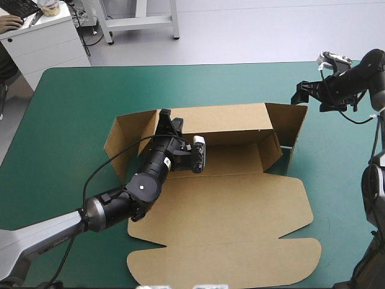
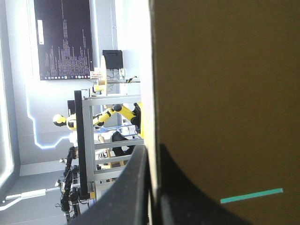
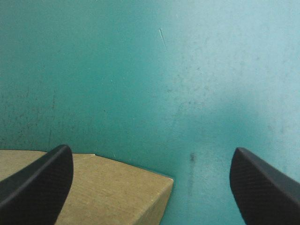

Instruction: Fold the box

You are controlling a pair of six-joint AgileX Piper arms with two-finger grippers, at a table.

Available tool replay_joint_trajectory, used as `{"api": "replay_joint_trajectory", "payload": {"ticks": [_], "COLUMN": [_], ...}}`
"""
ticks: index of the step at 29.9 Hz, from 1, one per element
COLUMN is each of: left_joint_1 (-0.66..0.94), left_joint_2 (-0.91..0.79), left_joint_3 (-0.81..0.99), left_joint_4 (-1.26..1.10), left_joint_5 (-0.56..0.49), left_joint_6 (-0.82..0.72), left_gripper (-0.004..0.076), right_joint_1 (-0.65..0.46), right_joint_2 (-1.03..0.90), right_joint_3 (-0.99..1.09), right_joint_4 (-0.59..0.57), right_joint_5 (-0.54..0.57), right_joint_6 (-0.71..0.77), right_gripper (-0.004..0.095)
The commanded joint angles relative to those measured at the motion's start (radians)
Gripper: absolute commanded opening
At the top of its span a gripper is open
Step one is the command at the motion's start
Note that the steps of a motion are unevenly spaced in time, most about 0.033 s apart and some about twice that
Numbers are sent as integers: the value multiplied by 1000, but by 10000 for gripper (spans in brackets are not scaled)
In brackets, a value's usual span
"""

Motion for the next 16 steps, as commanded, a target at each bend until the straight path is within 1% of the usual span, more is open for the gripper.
{"api": "replay_joint_trajectory", "payload": {"ticks": [1,7,12,16], "left_joint_1": [3,3,3,3], "left_joint_2": [-30,-30,-30,-30], "left_joint_3": [-31,-52,-75,-75], "left_joint_4": [73,73,73,73], "left_joint_5": [63,78,76,83], "left_joint_6": [-13,9,130,131], "left_gripper": [-10,-10,-10,-10], "right_joint_1": [-2,-2,-2,-2], "right_joint_2": [-67,-67,-67,-67], "right_joint_3": [-27,-27,-27,-27], "right_joint_4": [34,34,34,34], "right_joint_5": [14,14,14,14], "right_joint_6": [-8,-8,-1,-1], "right_gripper": [832,832,832,832]}}
